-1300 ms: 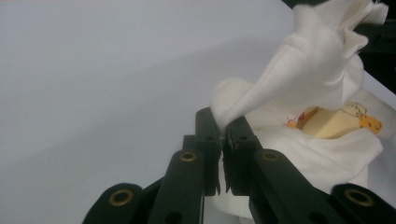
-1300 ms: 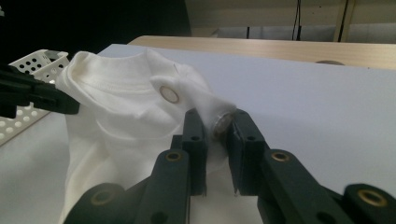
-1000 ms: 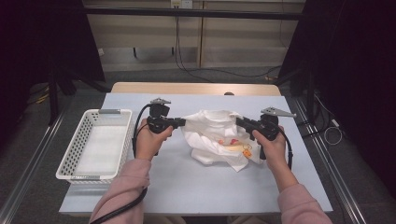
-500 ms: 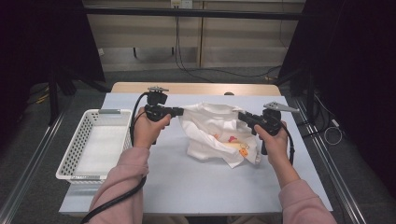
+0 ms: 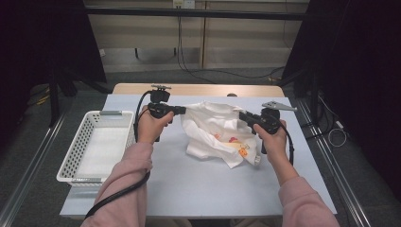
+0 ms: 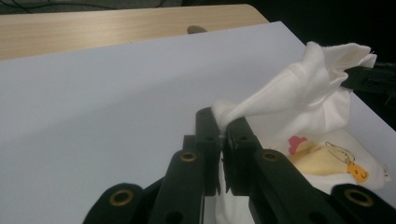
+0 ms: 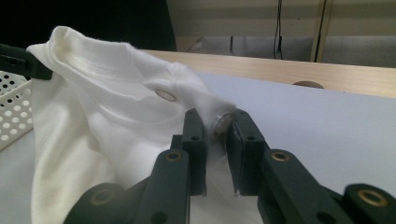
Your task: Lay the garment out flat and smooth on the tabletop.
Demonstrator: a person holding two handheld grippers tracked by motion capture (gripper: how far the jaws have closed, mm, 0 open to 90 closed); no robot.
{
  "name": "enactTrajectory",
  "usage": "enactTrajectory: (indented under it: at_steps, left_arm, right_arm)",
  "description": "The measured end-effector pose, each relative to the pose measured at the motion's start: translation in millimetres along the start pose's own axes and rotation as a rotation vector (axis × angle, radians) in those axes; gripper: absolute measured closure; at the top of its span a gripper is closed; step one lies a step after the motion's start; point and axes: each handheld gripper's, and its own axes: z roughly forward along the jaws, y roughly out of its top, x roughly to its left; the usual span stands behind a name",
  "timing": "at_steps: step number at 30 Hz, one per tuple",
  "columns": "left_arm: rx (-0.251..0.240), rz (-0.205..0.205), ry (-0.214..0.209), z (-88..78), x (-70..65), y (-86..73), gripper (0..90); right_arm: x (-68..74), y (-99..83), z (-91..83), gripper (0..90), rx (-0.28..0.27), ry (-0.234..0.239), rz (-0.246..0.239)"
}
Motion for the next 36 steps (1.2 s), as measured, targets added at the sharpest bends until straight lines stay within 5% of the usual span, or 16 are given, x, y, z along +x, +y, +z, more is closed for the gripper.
enactTrajectory:
  at_steps: [7,11,12,13,14,15,17,19,22,36]
  left_arm:
    - [0.025,-0.037,0.004,17.7,15.2,9.4,86.2]
    - [-0.068,-0.030,0.084,28.5,23.3,26.0,84.9]
    - [-0.108,-0.032,0.116,32.4,23.8,28.3,75.5]
    - [-0.115,-0.063,0.132,34.6,23.8,29.5,56.4]
    - [-0.109,-0.075,0.117,35.4,22.9,29.1,45.8]
    - [-0.114,-0.048,0.125,35.4,20.6,27.1,43.5]
    - [-0.118,-0.001,0.154,34.5,15.1,21.5,31.0]
    - [-0.110,0.009,0.138,33.2,11.8,13.5,24.6]
    - [-0.088,0.022,0.117,31.8,5.5,0.4,17.2]
    - [-0.053,0.107,0.062,28.1,-19.9,-42.5,10.2]
  right_arm:
    - [-4.1,4.7,21.2,79.4,0.052,-0.007,-0.003]
    - [-8.0,28.2,45.1,77.9,0.035,-0.077,-0.008]
    - [-10.4,34.5,50.8,69.9,0.008,-0.119,-0.004]
    - [-11.5,39.9,55.6,51.6,-0.005,-0.161,-0.009]
    - [-12.6,43.2,58.6,38.9,-0.015,-0.202,-0.004]
    - [-11.8,44.3,59.2,40.0,-0.003,-0.205,0.004]
    - [-9.3,41.8,56.9,32.4,0.018,-0.169,0.003]
    - [-6.8,35.5,51.6,26.6,0.059,-0.139,-0.010]
    - [-3.3,25.5,38.9,24.7,0.051,-0.109,-0.003]
    - [8.6,-12.7,-1.8,11.9,0.054,-0.059,-0.019]
